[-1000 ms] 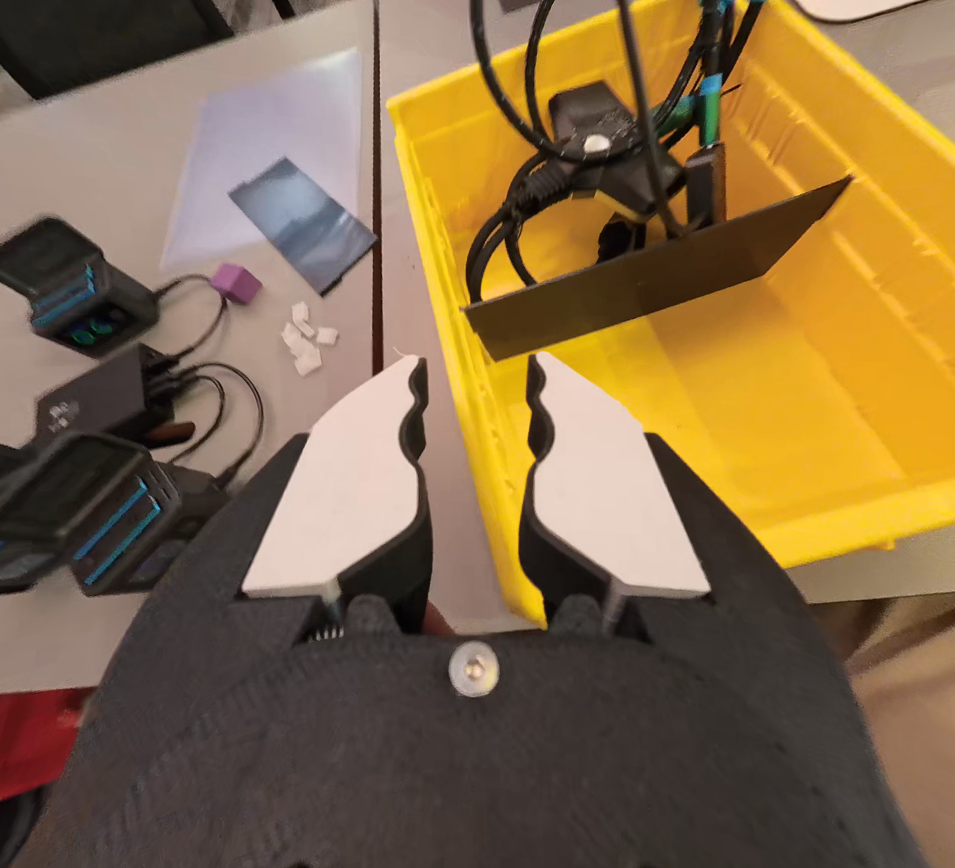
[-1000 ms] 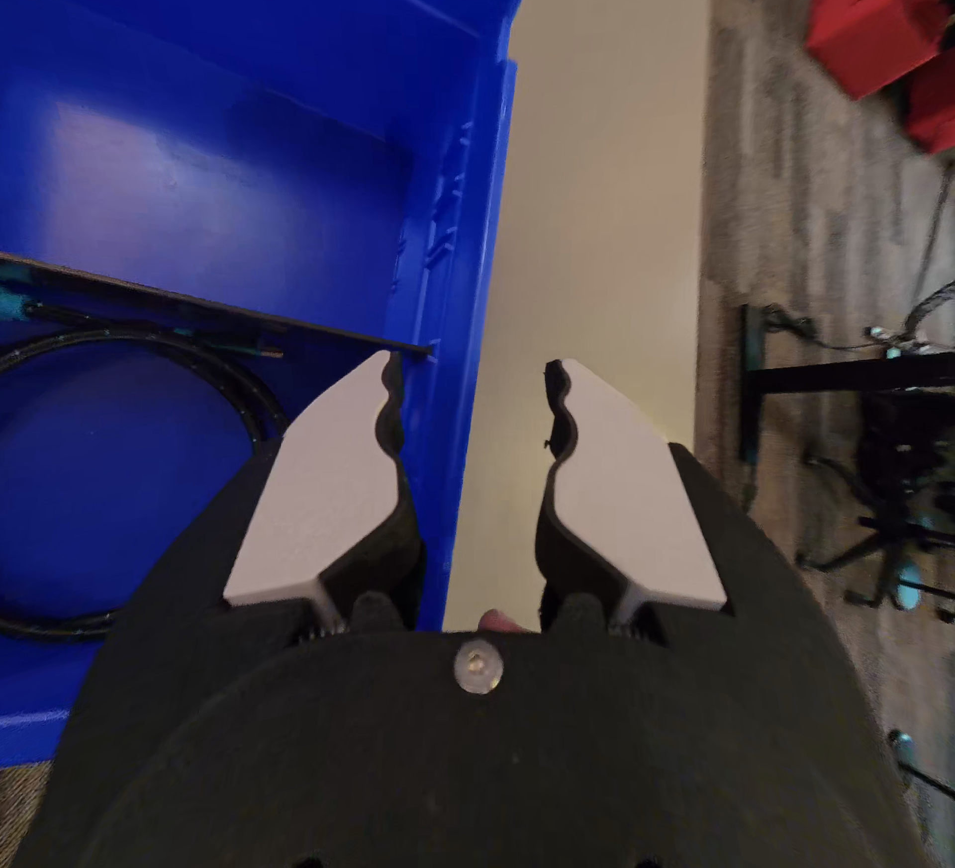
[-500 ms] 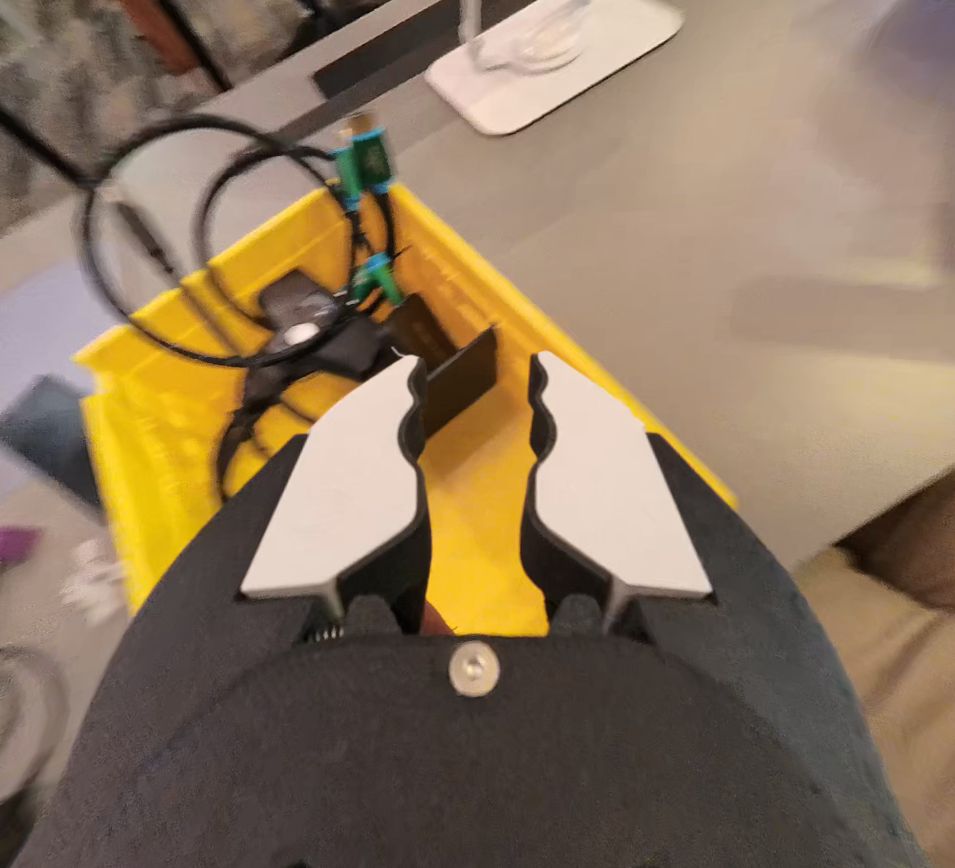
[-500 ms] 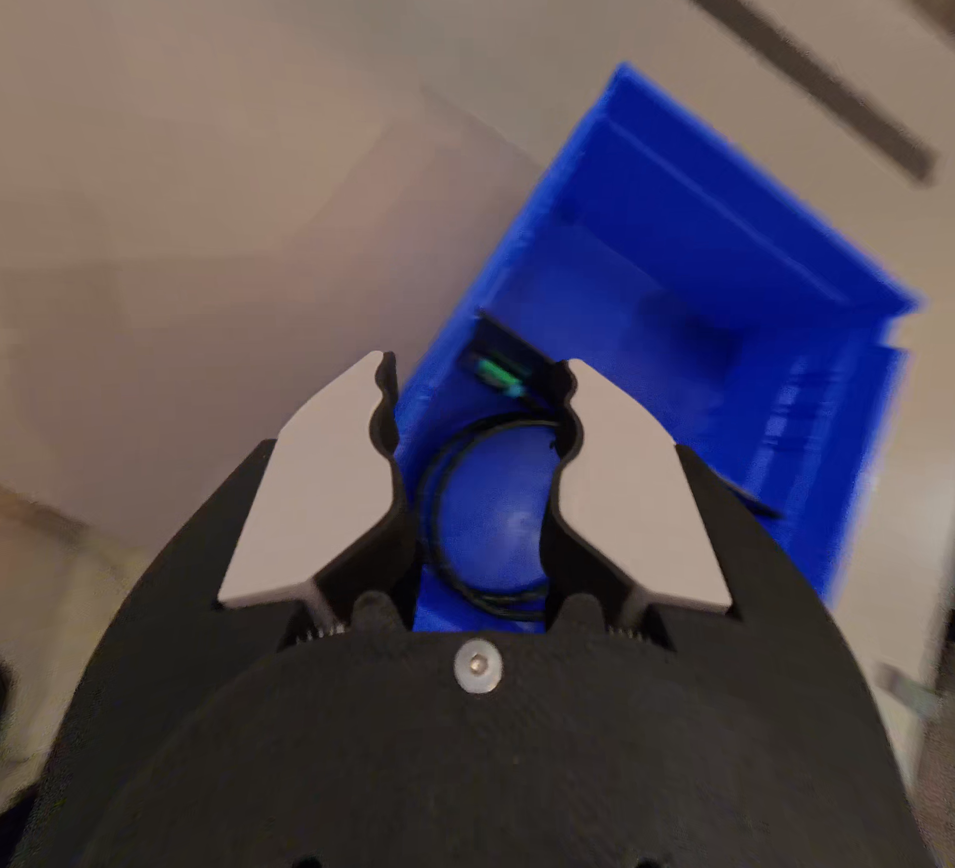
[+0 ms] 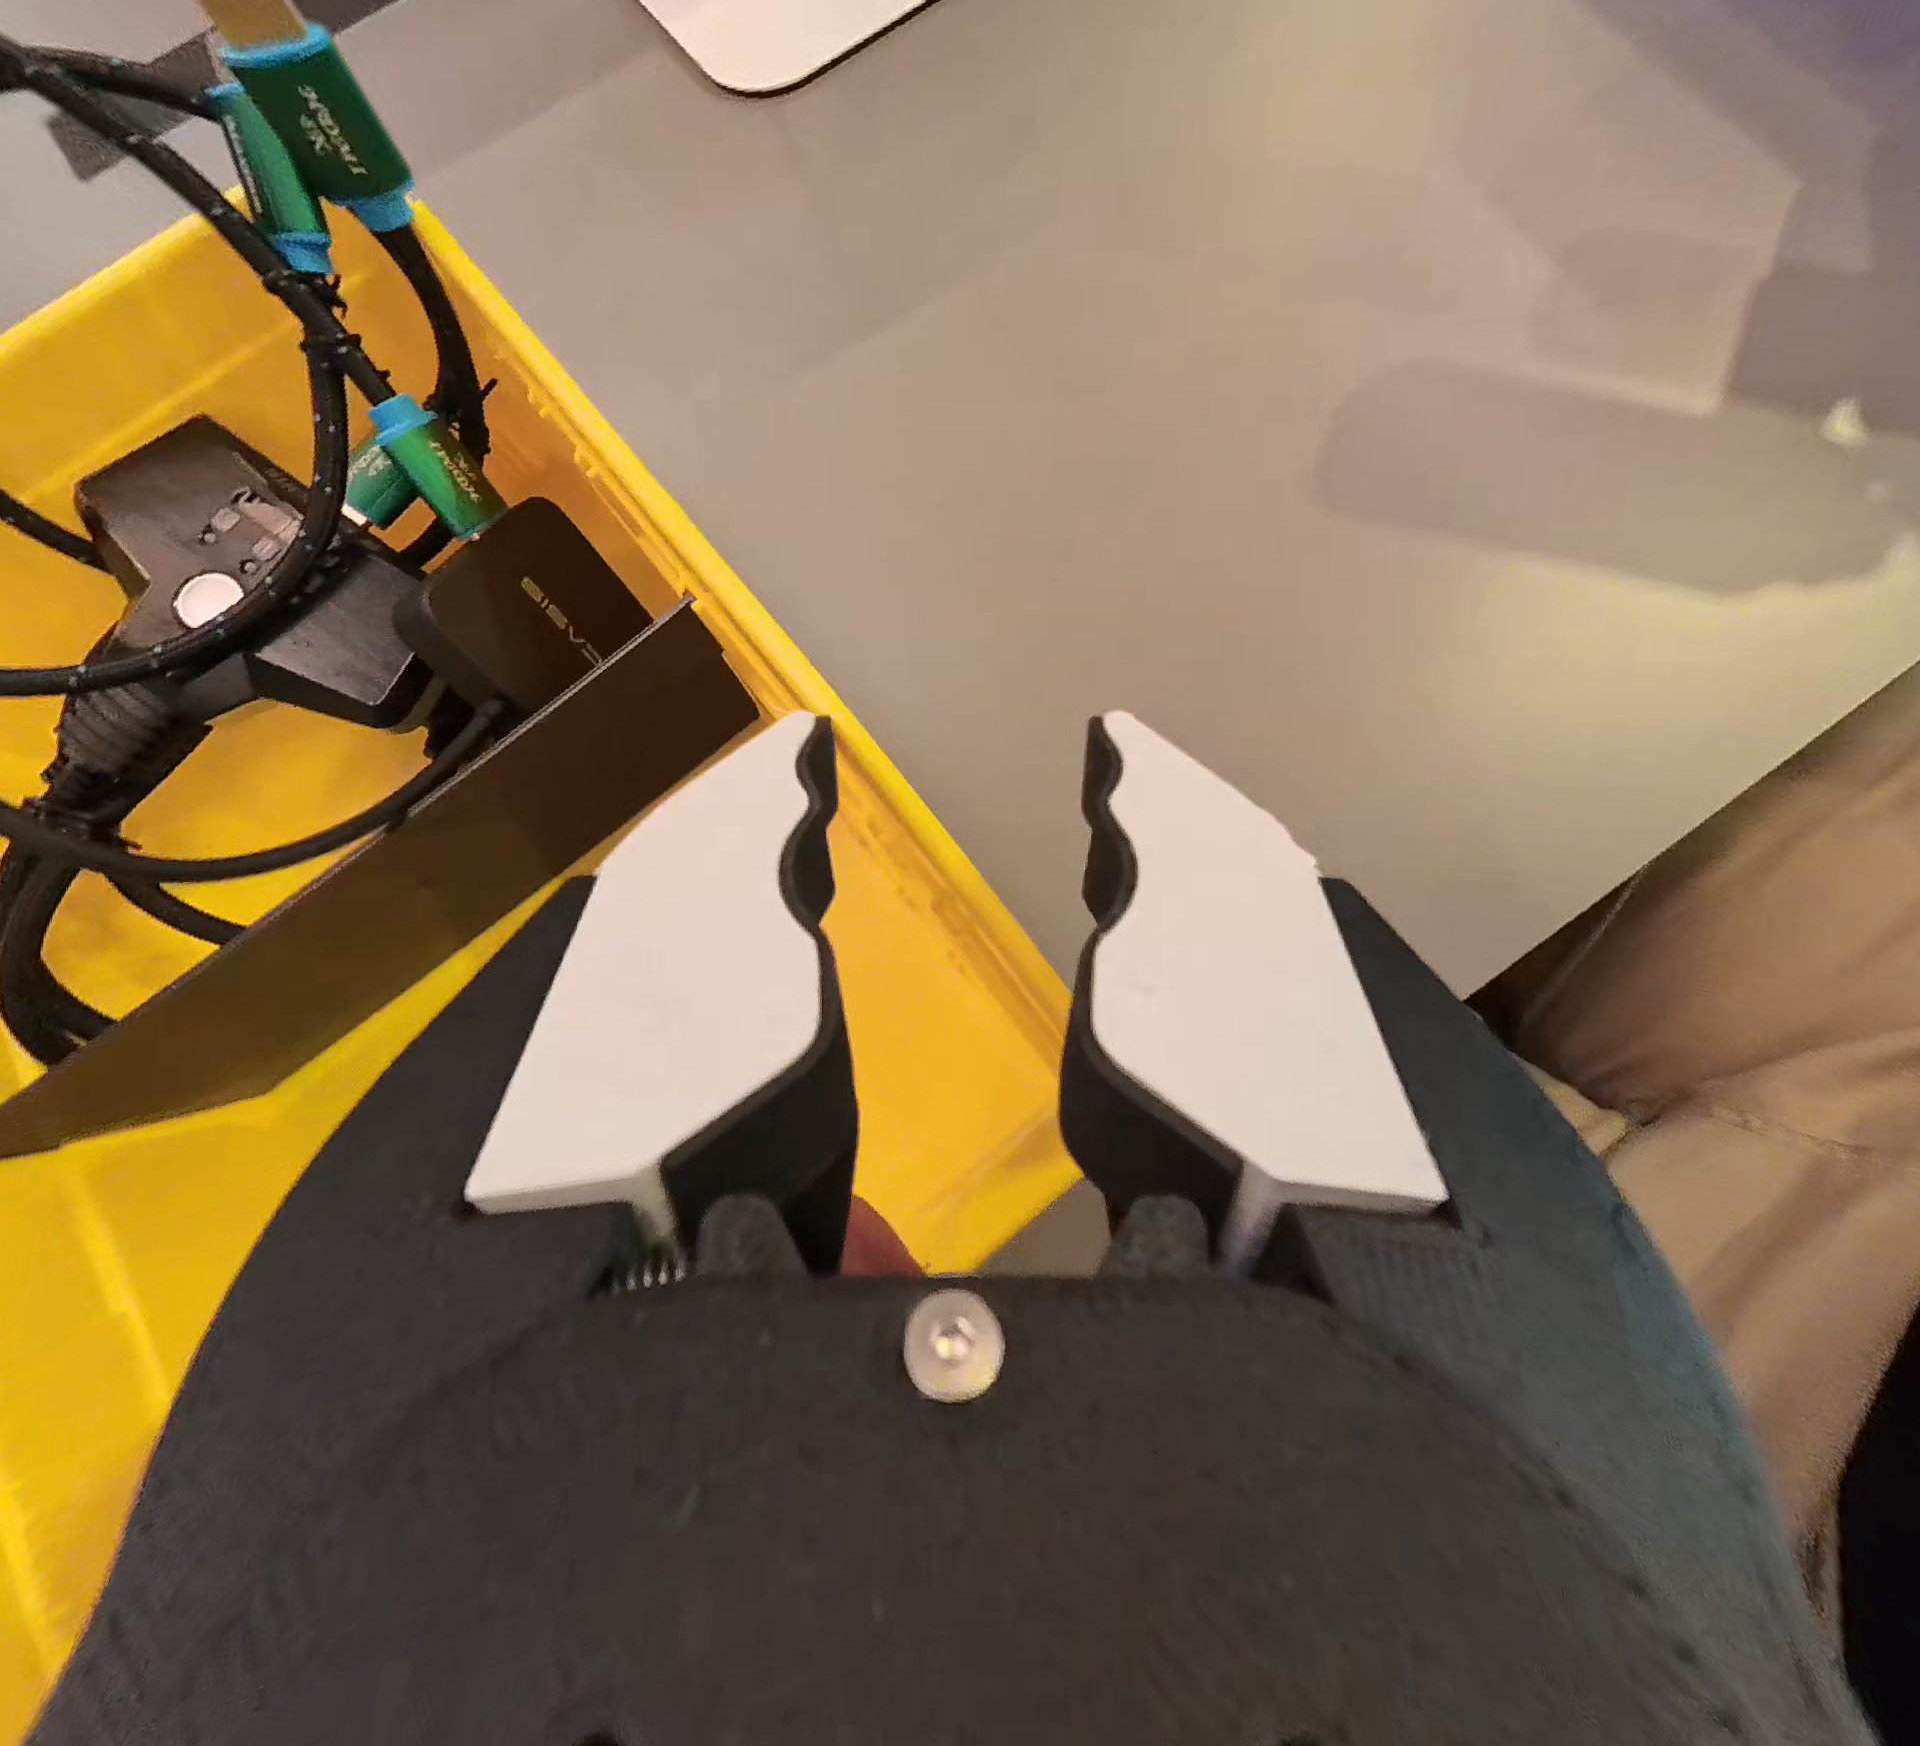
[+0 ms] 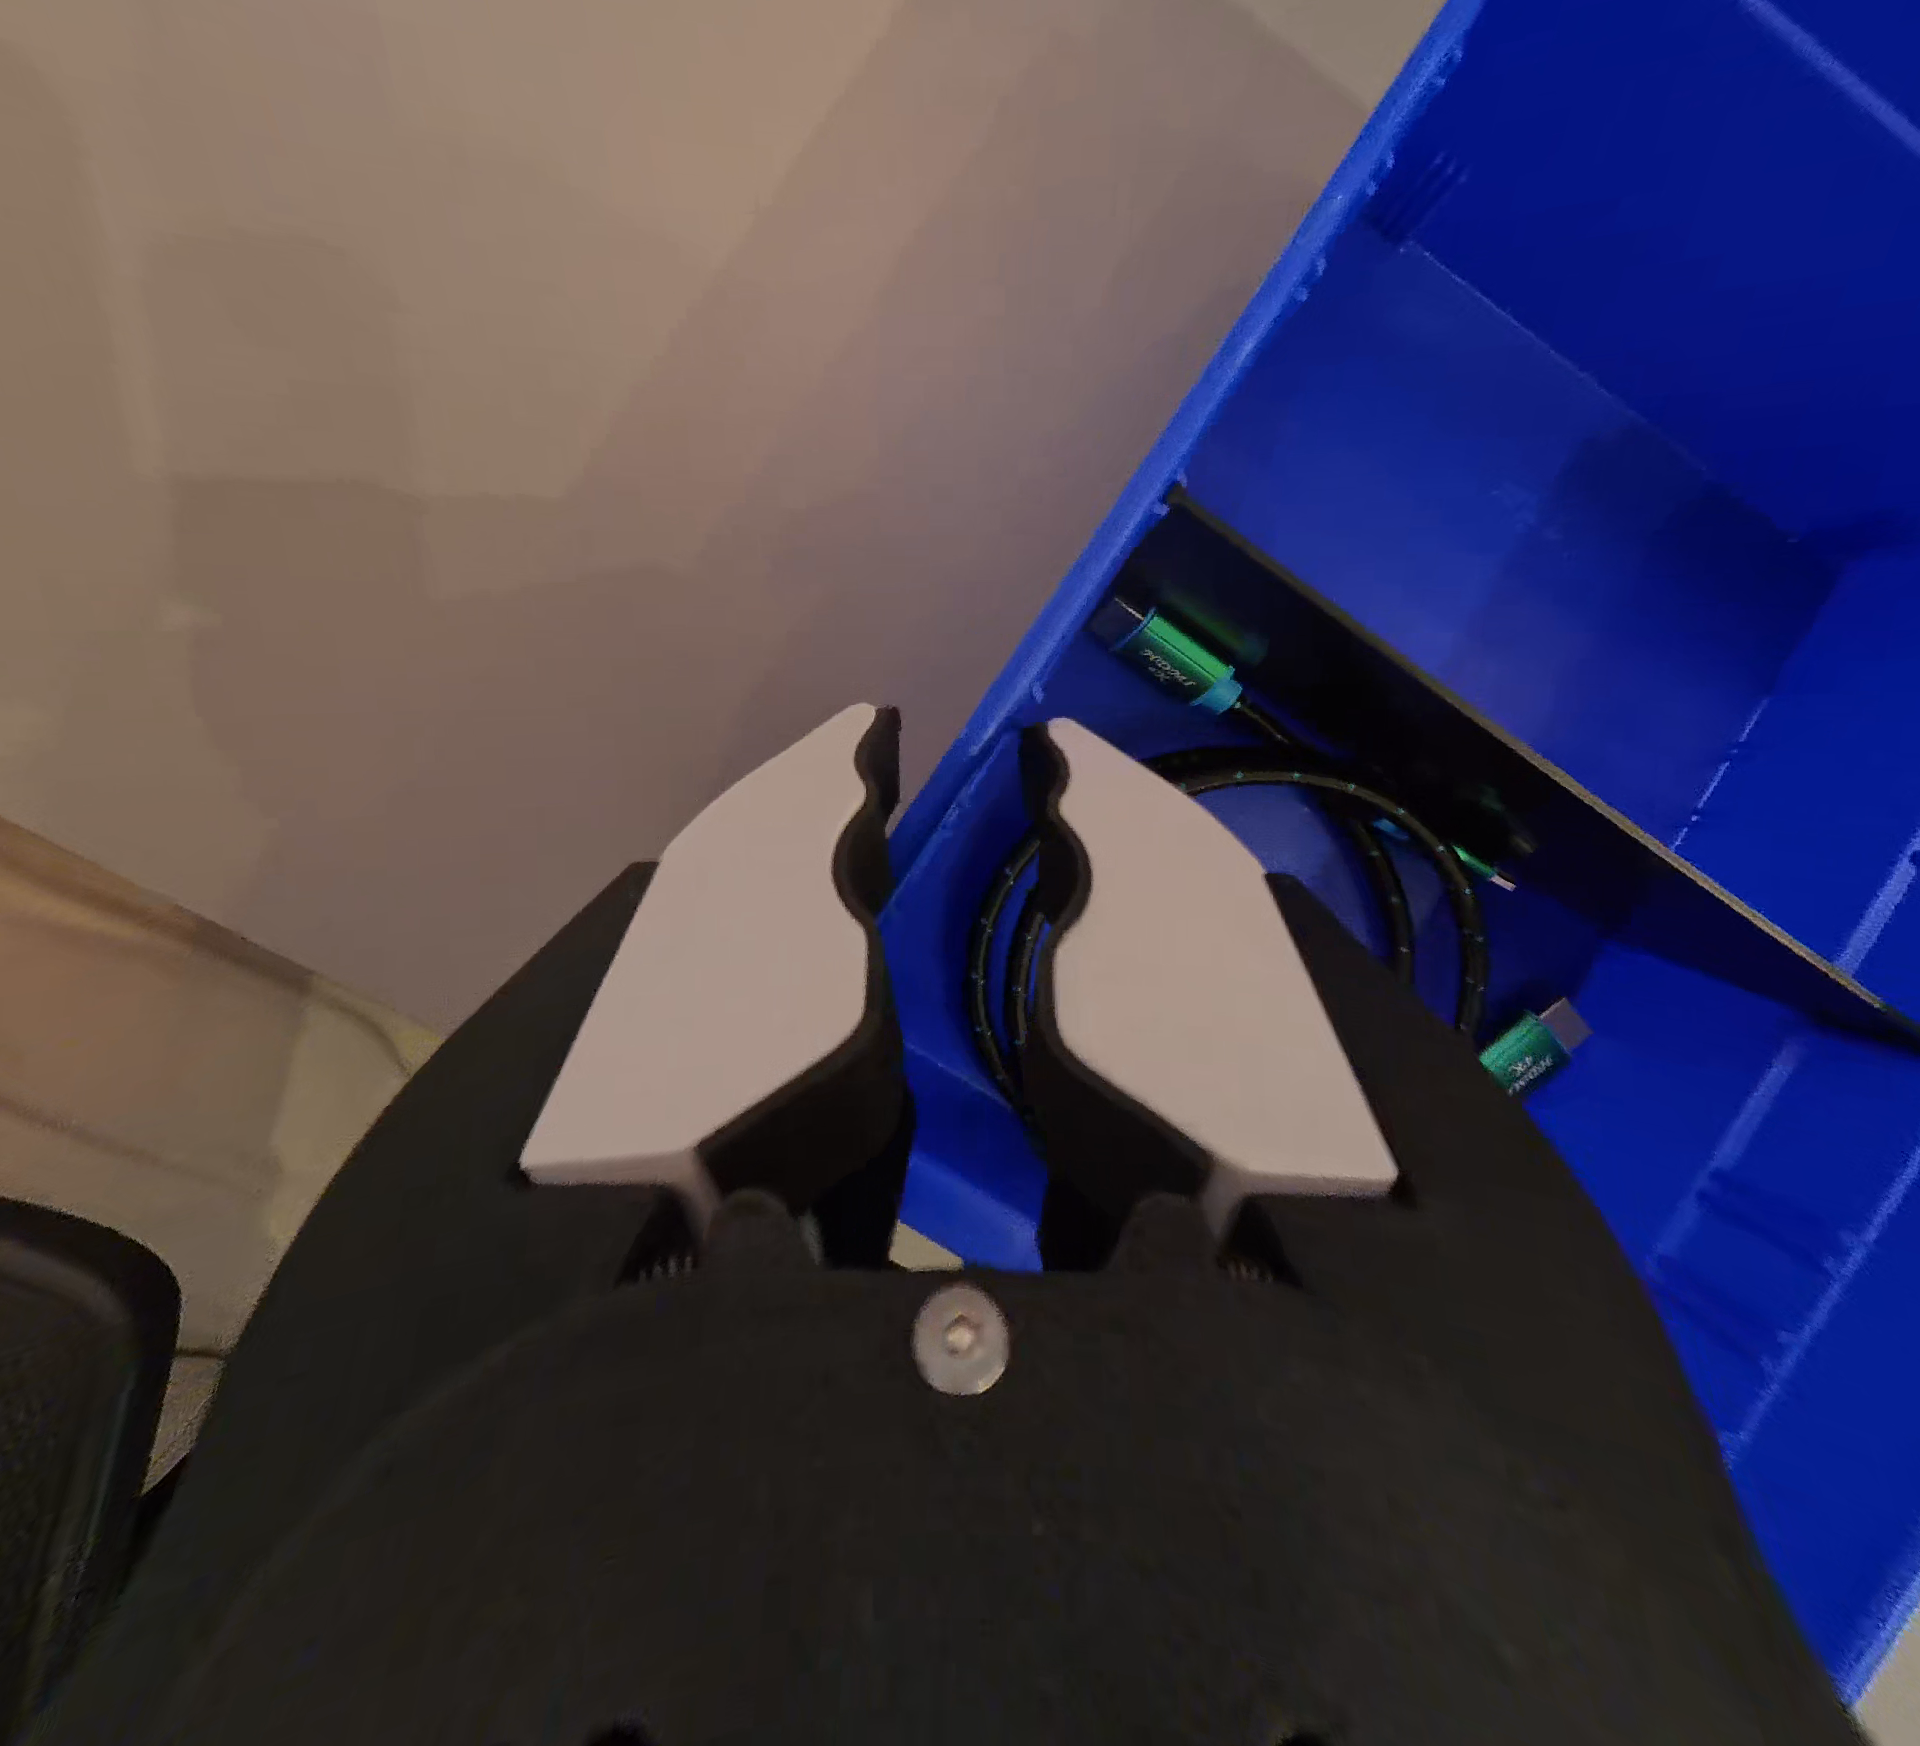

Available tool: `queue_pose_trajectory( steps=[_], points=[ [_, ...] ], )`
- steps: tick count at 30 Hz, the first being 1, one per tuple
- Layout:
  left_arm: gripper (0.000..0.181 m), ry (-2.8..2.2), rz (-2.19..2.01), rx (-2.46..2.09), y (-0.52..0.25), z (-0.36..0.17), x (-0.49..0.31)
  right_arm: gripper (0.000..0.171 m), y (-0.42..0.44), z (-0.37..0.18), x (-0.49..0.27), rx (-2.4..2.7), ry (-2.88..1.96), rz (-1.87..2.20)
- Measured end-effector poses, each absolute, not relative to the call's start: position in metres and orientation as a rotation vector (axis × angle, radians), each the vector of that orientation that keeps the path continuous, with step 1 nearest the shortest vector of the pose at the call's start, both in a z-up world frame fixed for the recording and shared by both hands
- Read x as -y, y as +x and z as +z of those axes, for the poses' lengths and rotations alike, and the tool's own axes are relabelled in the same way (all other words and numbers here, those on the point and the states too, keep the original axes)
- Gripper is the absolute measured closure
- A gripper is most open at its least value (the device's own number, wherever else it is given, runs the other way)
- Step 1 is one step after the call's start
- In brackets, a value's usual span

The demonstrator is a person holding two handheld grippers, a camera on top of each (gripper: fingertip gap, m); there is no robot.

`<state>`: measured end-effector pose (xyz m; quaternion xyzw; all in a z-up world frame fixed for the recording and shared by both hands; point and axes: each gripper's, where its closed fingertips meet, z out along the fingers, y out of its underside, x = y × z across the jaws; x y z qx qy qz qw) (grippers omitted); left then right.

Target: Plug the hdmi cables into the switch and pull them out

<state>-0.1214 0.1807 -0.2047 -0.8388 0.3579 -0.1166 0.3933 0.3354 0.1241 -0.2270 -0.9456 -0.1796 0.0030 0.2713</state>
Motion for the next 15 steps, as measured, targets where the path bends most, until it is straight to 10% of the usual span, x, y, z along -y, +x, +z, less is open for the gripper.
queue_pose_trajectory(
  steps=[15],
  points=[
    [0.136,-1.947,-0.057,-0.886,-0.162,-0.157,-0.234,0.122,0.293,-0.19,-0.136,0.577,-2.346,-0.06]
  ],
)
